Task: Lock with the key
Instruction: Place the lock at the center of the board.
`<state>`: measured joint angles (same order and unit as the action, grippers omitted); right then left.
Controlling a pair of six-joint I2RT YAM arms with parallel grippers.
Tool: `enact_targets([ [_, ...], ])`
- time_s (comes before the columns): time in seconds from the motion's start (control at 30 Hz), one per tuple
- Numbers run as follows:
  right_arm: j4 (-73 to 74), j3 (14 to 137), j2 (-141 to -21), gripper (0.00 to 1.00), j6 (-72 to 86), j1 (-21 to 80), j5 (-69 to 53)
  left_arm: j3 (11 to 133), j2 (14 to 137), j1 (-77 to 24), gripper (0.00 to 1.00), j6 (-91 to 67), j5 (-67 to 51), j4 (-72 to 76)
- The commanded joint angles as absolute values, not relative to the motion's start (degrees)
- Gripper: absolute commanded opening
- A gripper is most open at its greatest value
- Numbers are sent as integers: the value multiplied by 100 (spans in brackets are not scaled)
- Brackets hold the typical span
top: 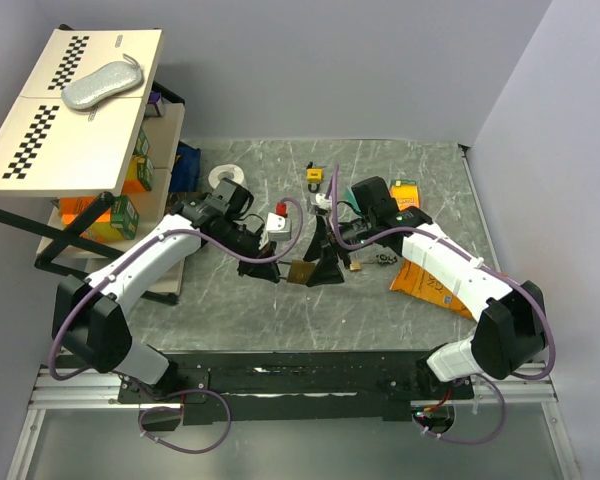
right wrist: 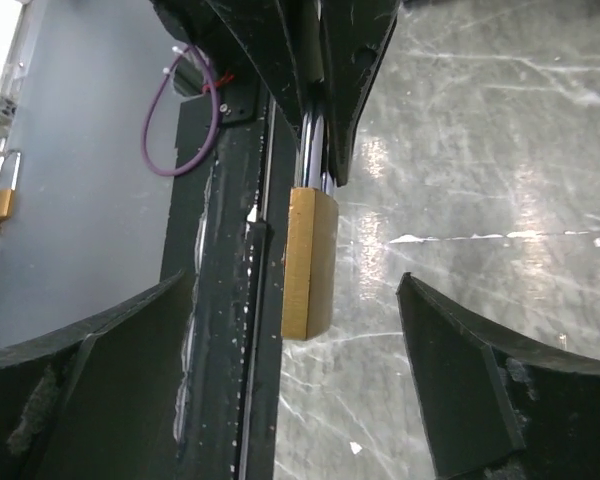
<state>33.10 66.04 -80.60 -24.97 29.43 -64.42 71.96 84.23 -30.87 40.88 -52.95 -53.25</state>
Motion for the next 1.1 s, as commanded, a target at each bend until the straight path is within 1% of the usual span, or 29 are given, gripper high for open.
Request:
enact_targets([
  [0.0,2866,6478,-7954,77,-2373,3006,-6610,7602,8376,-3085,1,4035,-6029,-5054],
  [0.1,2821,6434,-7972,63,-2373,3102,-6443,7690,8455,-3085,1,3955,-6056,-5062],
  [0.17,2752,6381,-7963,59,-2400,3155,-6364,7717,8481,-3085,2,3911,-6073,-5045],
  [0.2,2699,6372,-7963,52,-2347,3155,-6337,7717,8481,-3085,4,3833,-6073,-5010],
  [0.27,2602,6346,-7954,45,-2250,3155,-6311,7708,8473,-3094,4,3788,-6056,-4940],
  [0.33,2522,6354,-7963,24,-2206,3155,-6293,7717,8490,-3111,5,3683,-6029,-4896],
  [0.37,2557,6389,-7972,11,-2223,3147,-6302,7725,8499,-3111,7,3630,-6021,-4852],
  [0.4,2601,6416,-7980,0,-2215,3146,-6267,7717,8490,-3094,21,3412,-5933,-4765],
  [0.43,2593,6425,-7972,0,-2119,3138,-6232,7612,8421,-3050,30,3132,-5854,-4581],
  [0.47,2523,6381,-7937,0,-2040,3112,-6188,7490,8333,-2980,39,2381,-5775,-3883],
  [0.5,2157,6311,-7884,0,-1874,3024,-6022,7349,8097,-2771,51,1877,-5592,-3458],
  [0.53,1840,6215,-7753,0,-1341,2928,-5977,7008,7956,-2647,59,1228,-5329,-2845],
  [0.57,1506,5979,-7700,0,-1005,2831,-5907,6831,7806,-2532,69,-266,-5056,-1847],
  [0.6,1146,5846,-7621,0,-645,2595,-5758,6672,7578,-2322,90,-821,-4793,-1402],
  [0.63,159,5566,-7498,0,220,2488,-5513,6410,7489,-2251,92,-1270,-4651,-1067],
  [0.67,-294,5442,-7436,0,603,2400,-5389,6312,7419,-2233,94,-2188,-4397,-811],
  [0.7,-612,5380,-7401,0,850,2356,-5196,6250,7340,-2224,97,-2580,-4125,-504],
  [0.73,-920,5379,-7348,0,1114,2364,-4820,6206,7330,-2206,98,-2897,-3852,-414],
  [0.77,-1053,5388,-7348,0,1194,2364,-4686,6196,7330,-2197,98,-3605,-3641,-317],
  [0.87,-1282,5467,-7321,0,1423,2417,-3984,6275,7418,-2188,98,-4671,-3034,-202],
  [0.97,-1257,5651,-7374,0,1450,2636,-3430,6530,7690,-2188,99,-5498,-2586,-351],
  [1.0,-1283,5686,-7400,0,1450,2698,-3315,6626,7838,-2180,97,-5659,-2541,-317],
  [1.07,-1318,5765,-7418,0,1442,2855,-3121,6810,8024,-2197,96,-5966,-2435,-430],
])
